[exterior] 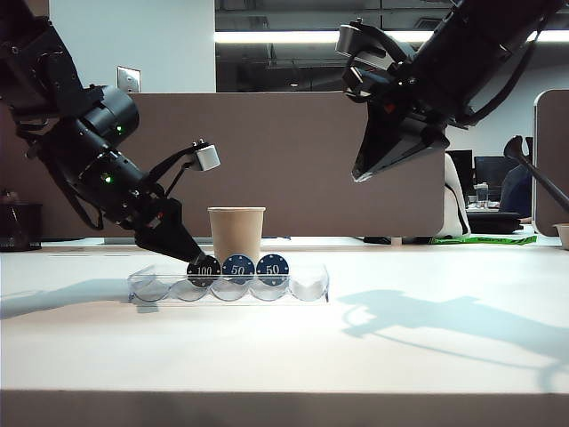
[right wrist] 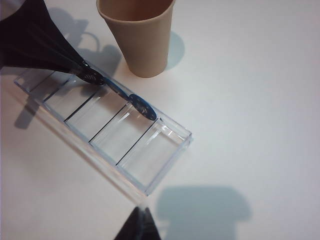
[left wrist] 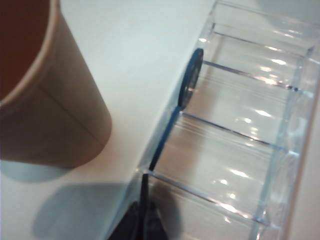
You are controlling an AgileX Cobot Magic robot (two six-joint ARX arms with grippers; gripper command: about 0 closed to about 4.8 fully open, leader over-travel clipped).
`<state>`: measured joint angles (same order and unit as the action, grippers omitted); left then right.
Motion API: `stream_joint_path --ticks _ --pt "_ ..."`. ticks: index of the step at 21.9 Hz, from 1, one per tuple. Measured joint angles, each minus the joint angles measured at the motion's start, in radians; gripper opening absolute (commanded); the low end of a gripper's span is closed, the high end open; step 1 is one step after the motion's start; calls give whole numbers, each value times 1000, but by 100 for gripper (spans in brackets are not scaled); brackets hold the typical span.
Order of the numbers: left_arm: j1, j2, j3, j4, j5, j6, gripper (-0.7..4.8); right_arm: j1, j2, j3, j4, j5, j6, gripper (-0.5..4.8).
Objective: Pick up the chip with the greater value and put it into the paper cup.
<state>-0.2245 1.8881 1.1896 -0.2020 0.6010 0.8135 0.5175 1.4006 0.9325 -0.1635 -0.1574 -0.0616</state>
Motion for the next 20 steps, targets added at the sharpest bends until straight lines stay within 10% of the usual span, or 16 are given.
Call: stream_joint_path --ticks 20 --pt "0 -51 0 -4 19 -39 -6 0 0 0 0 0 0 -1"
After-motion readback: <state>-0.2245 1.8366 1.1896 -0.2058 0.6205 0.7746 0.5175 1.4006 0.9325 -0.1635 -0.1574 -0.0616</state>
